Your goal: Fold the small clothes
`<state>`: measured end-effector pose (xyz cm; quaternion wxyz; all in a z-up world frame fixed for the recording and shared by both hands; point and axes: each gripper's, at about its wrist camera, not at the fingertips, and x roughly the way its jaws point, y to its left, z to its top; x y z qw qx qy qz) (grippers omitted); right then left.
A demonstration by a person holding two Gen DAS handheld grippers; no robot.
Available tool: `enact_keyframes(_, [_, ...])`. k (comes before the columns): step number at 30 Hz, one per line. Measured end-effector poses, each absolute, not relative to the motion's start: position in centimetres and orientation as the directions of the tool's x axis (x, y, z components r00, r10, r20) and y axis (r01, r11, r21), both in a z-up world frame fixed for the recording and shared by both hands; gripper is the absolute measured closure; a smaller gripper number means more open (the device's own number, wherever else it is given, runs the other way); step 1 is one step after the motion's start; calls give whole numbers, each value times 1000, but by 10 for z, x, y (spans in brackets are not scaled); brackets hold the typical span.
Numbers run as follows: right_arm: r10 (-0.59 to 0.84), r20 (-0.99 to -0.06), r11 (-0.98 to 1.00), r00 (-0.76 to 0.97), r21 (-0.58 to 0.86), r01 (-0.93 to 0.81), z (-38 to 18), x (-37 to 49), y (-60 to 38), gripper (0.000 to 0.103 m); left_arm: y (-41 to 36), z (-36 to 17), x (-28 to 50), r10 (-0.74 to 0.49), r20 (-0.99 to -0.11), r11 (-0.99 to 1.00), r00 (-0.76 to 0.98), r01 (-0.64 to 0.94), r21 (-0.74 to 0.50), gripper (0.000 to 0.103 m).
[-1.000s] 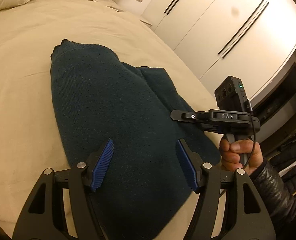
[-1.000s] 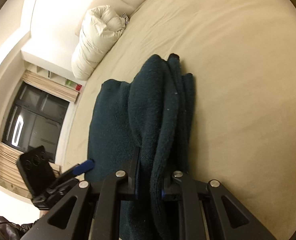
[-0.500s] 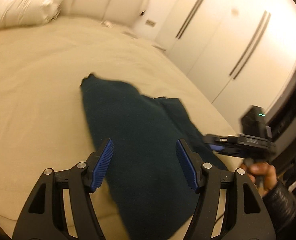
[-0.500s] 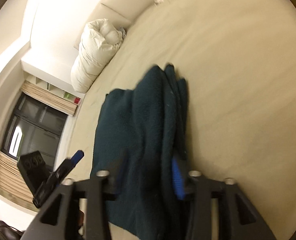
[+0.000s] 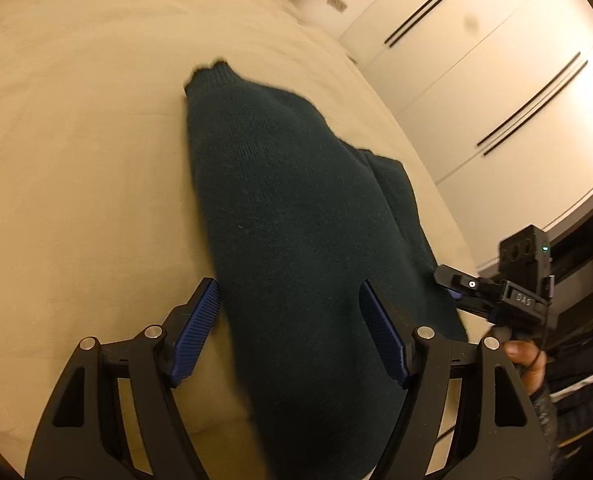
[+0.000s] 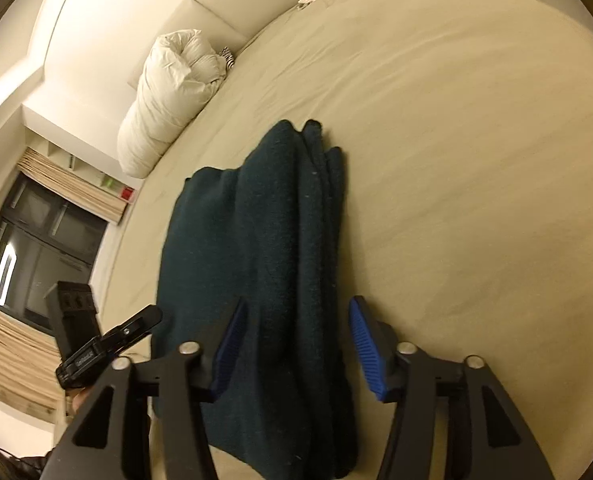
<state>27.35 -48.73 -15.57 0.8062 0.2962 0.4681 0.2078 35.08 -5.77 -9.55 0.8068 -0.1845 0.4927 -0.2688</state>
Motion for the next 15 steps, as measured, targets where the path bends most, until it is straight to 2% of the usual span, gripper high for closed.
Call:
enact_keyframes(3, [613,-659,745,436,666,-41,-161,285,-482,40,-63,-113,365,-651,-712,759,262,214,-615,32])
enact_keyframes(6, [662,-607,678,439,735,-6,-166,295,-486,42,-56,-122,376,-692,-685,721,229,162,-674,32])
enact_keyframes(10, [659,-630,694,412,720,-8,-169,307,-474,64,-51,-126,392,-701,-685,711,200,113,-694,48])
enact_keyframes(13, [641,-653,716,404,698,-9,-168,310,-468,72,-50,-115,388,-664,-718,747,210,150,-648,55])
enact_keyframes(15, [618,-670,740,412,673,-16,-164,308,-463,74,-50,-101,383,-656,-722,754,221,162,-636,59])
